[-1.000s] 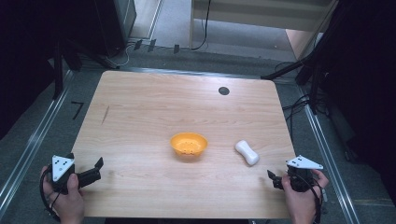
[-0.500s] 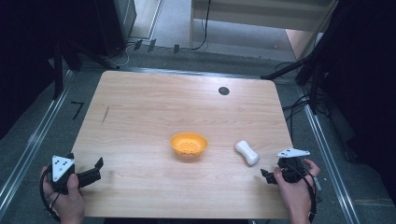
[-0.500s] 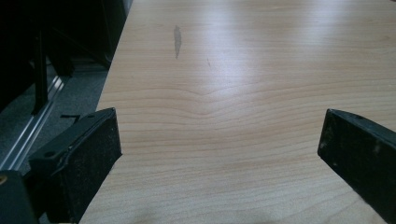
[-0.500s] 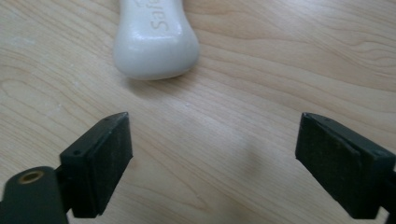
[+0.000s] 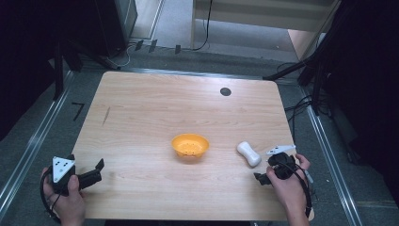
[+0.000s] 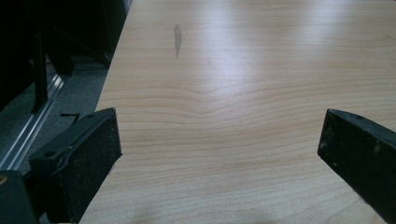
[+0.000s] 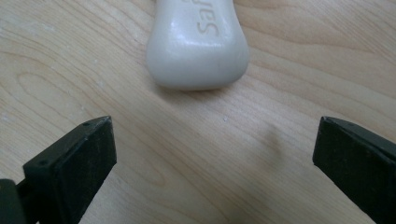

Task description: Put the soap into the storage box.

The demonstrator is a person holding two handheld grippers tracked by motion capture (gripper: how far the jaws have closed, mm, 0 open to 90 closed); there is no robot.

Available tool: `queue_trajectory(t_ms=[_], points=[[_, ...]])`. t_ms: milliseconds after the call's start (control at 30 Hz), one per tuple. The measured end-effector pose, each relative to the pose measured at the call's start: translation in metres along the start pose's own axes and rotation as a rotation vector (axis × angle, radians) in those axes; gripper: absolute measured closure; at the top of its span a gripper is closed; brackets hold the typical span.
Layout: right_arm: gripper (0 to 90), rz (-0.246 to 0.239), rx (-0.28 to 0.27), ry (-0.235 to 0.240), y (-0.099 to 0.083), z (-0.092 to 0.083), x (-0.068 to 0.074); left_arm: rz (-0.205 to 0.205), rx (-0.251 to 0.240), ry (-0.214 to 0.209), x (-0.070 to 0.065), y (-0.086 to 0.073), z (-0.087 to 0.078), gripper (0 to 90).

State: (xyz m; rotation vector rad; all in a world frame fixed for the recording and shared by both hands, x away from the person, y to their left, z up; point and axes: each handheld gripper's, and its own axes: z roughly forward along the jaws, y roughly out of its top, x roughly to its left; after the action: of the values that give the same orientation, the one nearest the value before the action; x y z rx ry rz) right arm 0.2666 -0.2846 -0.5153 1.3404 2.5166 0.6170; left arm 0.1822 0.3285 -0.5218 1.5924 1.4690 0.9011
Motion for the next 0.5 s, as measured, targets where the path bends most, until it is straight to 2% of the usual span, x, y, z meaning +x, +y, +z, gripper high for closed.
queue_trajectory(t_ms=[267,500], points=[[0.0,-0.007,0.003,0.008,0.012,0.000,0.001,-0.004,-0.003,-0.001,0.000,0.000,0.000,0.0],[0.0,0.002,0.027,0.012,0.022,0.001,0.001,0.000,-0.003,0.001,0.000,0.000,0.001,0.0]])
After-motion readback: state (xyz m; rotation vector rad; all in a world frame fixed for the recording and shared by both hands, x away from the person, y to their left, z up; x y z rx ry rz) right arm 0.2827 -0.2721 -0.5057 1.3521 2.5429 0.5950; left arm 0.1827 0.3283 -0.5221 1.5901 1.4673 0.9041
